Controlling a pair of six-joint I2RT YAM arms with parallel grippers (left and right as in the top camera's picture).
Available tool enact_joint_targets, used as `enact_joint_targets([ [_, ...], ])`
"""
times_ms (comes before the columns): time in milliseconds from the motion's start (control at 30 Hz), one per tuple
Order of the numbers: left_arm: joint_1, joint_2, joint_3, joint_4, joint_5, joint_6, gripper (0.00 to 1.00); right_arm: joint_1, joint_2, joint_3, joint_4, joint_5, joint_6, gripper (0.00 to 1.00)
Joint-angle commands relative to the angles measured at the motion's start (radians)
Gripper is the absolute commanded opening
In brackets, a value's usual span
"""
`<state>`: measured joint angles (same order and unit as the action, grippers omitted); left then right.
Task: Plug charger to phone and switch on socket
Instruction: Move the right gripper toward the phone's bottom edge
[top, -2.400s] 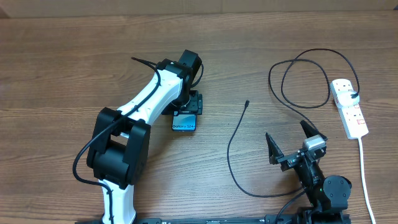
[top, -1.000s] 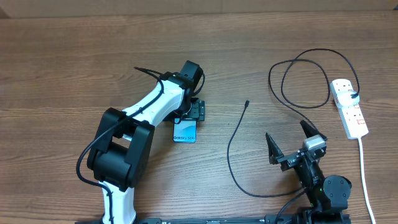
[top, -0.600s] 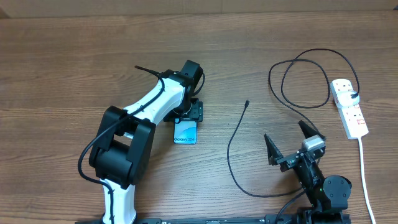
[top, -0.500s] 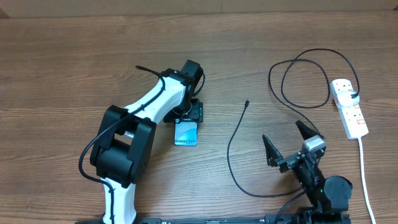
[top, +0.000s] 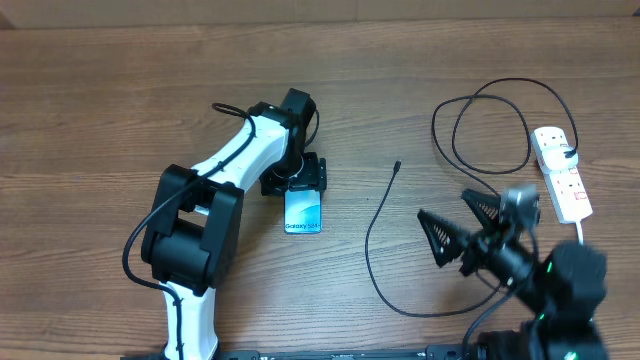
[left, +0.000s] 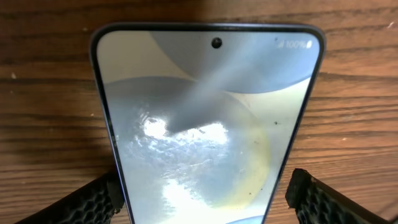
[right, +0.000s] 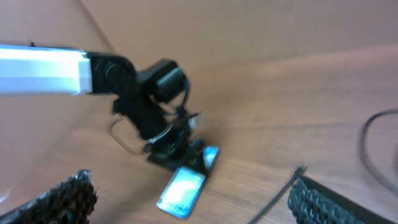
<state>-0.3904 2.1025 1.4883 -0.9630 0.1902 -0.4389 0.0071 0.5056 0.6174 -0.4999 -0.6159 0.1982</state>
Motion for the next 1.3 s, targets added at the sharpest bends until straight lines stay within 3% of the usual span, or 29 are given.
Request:
enact_joint_targets([
  [0,0.033,0.029,0.019,0.007,0.115,0.040,0.85,-0.002,0.201,0.151,-0.067,-0.130,-0.004,1.00],
  [167,0.050,0.029,0.018,0.006,0.132,0.038,0.87,-0.002,0.443,0.221,-0.029,-0.360,-0.004,1.00],
  [233,0.043,0.029,0.018,0.005,0.101,0.022,0.92,-0.002,0.536,0.221,-0.027,-0.427,-0.004,1.00],
  [267,0.037,0.029,0.018,0.001,0.085,0.014,1.00,-0.002,0.570,0.220,-0.034,-0.426,-0.004,1.00],
  [467,-0.025,0.029,0.018,-0.012,-0.001,-0.050,1.00,-0.002,0.702,0.220,-0.057,-0.425,-0.017,1.00],
  [733,-0.101,0.036,0.018,-0.025,-0.159,-0.118,1.00,-0.002,0.717,0.220,-0.140,-0.354,-0.063,1.00],
  [900,-0.108,0.065,0.018,-0.035,-0.174,-0.119,0.84,-0.002,0.717,0.220,-0.188,-0.297,-0.072,1.00],
  [1267,-0.049,0.093,0.060,-0.102,-0.171,-0.053,0.75,0.071,0.731,0.220,-0.196,-0.196,-0.068,1.00],
])
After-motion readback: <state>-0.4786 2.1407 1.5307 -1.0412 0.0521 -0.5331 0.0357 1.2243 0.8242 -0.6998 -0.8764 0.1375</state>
